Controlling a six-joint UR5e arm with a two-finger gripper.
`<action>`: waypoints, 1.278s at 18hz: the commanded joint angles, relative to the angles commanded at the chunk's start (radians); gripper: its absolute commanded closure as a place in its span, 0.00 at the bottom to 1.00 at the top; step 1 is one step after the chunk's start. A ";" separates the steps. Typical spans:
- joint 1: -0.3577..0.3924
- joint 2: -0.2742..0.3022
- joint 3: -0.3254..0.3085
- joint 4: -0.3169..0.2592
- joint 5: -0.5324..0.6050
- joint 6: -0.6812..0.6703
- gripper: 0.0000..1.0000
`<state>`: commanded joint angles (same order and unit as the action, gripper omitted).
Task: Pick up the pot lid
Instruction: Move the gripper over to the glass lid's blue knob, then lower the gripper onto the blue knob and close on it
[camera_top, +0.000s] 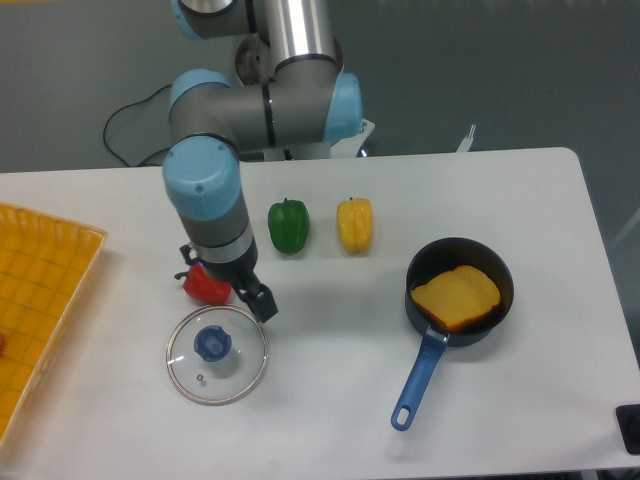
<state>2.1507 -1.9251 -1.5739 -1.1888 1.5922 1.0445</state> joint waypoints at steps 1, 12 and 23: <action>-0.002 -0.014 0.006 -0.002 0.014 0.002 0.00; -0.038 -0.072 0.028 0.011 0.045 -0.234 0.00; -0.051 -0.126 0.020 0.130 0.003 -0.247 0.00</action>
<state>2.1000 -2.0509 -1.5539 -1.0584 1.5953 0.7976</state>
